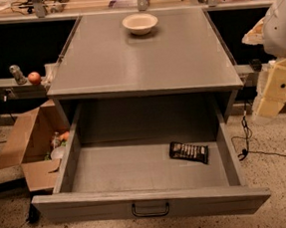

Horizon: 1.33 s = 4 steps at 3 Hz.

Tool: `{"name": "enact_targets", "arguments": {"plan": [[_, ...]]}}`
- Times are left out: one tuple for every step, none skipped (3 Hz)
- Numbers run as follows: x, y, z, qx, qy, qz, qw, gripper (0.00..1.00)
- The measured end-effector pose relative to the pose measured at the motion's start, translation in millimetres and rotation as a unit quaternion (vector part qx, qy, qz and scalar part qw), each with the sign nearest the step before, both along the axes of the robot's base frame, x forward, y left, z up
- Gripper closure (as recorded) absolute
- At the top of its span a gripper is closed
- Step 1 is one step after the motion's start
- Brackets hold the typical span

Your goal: Pick rxbar chocolate from top drawer and place on counter

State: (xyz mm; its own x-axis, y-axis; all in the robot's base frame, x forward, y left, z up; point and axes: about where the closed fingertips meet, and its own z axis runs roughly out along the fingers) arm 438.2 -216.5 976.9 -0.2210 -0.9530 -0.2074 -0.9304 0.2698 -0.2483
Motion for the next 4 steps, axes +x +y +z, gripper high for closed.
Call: {"name": "enact_targets", "arguments": {"plan": [[0.0, 0.0, 0.0, 0.0, 0.0, 0.0, 1.0, 0.0], [3.4, 1.8, -16.1, 0.009, 0.007, 0.007, 0.9999, 0.0], [6.1, 14.7, -61.5, 0.026, 0.021, 0.028, 0.999, 0.0], [11.0, 31.2, -142.8, 0.054, 0.024, 0.039, 0.9975, 0.0]]}}
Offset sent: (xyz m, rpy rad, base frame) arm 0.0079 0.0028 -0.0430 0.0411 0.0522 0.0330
